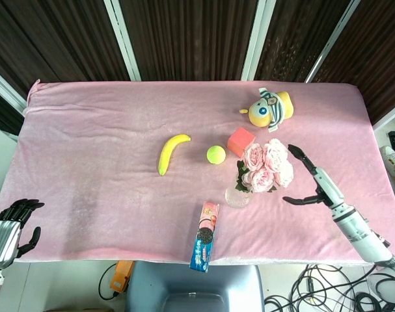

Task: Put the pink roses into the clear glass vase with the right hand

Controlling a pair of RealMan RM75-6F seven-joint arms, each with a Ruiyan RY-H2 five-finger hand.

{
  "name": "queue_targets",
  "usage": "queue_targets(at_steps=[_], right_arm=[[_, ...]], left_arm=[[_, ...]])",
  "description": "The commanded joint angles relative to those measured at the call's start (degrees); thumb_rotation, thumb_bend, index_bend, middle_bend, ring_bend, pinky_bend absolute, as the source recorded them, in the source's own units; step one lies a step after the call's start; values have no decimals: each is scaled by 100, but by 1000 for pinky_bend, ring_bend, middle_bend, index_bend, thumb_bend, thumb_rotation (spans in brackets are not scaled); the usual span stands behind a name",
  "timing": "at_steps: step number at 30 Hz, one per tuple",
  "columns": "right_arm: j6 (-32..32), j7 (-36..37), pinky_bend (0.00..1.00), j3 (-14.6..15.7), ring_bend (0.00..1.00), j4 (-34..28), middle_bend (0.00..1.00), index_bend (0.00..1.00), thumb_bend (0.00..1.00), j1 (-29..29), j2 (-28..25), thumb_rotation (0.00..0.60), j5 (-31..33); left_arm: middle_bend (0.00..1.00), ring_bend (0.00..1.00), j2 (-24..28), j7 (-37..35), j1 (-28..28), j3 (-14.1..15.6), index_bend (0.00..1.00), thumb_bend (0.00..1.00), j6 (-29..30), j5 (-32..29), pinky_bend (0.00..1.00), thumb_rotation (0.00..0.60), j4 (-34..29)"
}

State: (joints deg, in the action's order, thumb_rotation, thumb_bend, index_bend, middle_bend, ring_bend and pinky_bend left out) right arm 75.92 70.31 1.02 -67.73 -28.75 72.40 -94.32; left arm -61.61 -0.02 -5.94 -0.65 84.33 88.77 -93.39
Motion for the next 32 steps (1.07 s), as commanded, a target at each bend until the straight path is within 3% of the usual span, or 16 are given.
queue_targets(at_steps=[1, 5, 9, 13, 16, 32], right_arm=[[336, -1943, 105, 241, 0, -266, 0, 0, 136, 602, -197, 600, 78], [448, -3687, 149, 305, 0, -708, 0, 0, 135, 1031, -267, 600, 367], [453, -4124, 187, 309, 0, -859, 0, 0, 135, 1137, -278, 600, 476], [358, -5972, 190, 366, 0, -1563, 0, 0, 135, 1576, -409, 600, 1162], [479, -6730, 209, 249, 0, -1903, 0, 0, 135, 1729, -348, 600, 1439], [528, -6791, 223, 13, 0, -1984, 0, 0, 135, 1942, -301, 600, 1319]], left_arm=[[219, 144, -5, -1, -12, 1, 259, 477, -21, 1, 297, 600, 6], [219, 144, -21, 39, -34, 15, 259, 477, -67, 10, 297, 600, 14], [219, 144, -25, 52, -40, 15, 259, 477, -78, 8, 297, 600, 14], [219, 145, -46, 109, -55, 27, 258, 477, -92, 35, 298, 600, 0], [219, 145, -86, 146, -101, 25, 258, 477, -153, 50, 298, 600, 25], [219, 145, -141, 191, -155, 29, 259, 477, -200, 48, 297, 600, 68]])
